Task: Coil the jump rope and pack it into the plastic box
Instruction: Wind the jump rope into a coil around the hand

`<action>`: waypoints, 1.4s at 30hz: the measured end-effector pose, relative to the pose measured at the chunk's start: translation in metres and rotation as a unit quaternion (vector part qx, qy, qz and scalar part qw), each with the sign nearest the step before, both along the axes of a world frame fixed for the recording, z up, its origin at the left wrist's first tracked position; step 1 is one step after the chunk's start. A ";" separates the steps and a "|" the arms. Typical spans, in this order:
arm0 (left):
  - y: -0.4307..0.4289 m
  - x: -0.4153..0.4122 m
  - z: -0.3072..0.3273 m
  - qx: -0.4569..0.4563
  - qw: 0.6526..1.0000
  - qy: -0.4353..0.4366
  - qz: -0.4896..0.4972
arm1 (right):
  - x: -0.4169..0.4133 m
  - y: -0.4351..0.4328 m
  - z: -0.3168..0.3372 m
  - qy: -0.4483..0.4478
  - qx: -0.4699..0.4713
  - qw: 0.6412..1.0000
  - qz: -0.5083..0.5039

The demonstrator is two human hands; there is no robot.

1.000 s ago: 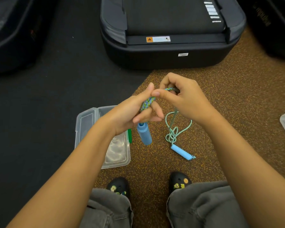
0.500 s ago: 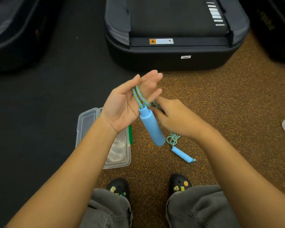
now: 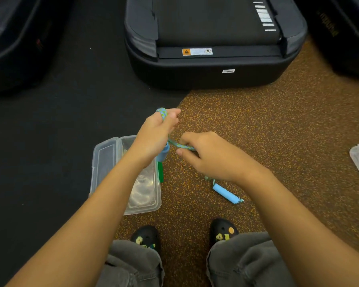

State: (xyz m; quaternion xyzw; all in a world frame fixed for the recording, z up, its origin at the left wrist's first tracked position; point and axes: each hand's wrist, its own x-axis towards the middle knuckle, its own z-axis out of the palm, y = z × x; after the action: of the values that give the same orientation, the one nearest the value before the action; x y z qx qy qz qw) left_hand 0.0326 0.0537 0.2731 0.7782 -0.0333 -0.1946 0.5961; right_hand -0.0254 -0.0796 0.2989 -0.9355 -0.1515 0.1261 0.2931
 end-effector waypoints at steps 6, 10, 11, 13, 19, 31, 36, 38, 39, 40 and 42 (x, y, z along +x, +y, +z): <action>-0.003 -0.009 0.004 0.113 0.981 0.048 -0.147 | 0.008 -0.022 0.011 -0.077 0.051 0.992 -0.089; -0.005 -0.009 0.014 -0.023 0.977 0.119 -0.178 | 0.014 -0.032 0.006 -0.119 0.077 0.977 -0.157; -0.007 -0.010 0.017 -0.052 0.974 0.125 -0.181 | 0.015 -0.032 0.005 -0.122 0.082 0.975 -0.169; -0.009 -0.011 0.022 -0.093 0.971 0.134 -0.174 | 0.018 -0.031 0.002 -0.122 0.087 0.971 -0.188; -0.006 -0.009 0.023 -0.175 0.961 0.150 -0.154 | 0.020 -0.020 -0.003 -0.101 0.083 0.976 -0.176; -0.005 -0.005 0.021 -0.404 0.893 0.197 -0.023 | 0.011 0.001 -0.014 0.087 -0.007 0.994 -0.062; -0.005 -0.003 0.016 -0.320 0.935 0.153 -0.020 | 0.010 0.002 -0.012 0.089 -0.011 0.995 -0.042; -0.007 -0.004 0.014 -0.251 0.960 0.118 -0.028 | 0.009 0.002 -0.014 0.076 -0.024 0.996 -0.035; -0.008 -0.005 0.013 -0.219 0.970 0.101 -0.027 | 0.009 0.002 -0.014 0.068 -0.031 0.997 -0.032; -0.008 -0.005 0.011 -0.189 0.978 0.084 -0.026 | 0.008 0.001 -0.013 0.061 -0.036 0.997 -0.031; -0.007 -0.004 0.007 -0.121 0.991 0.044 -0.028 | 0.007 0.001 -0.011 0.045 -0.043 0.997 -0.036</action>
State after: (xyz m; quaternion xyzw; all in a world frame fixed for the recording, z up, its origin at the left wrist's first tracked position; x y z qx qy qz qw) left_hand 0.0282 0.0469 0.2805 0.6896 -0.0521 -0.2403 0.6812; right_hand -0.0184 -0.0790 0.2878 -0.9454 -0.0993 0.1635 0.2637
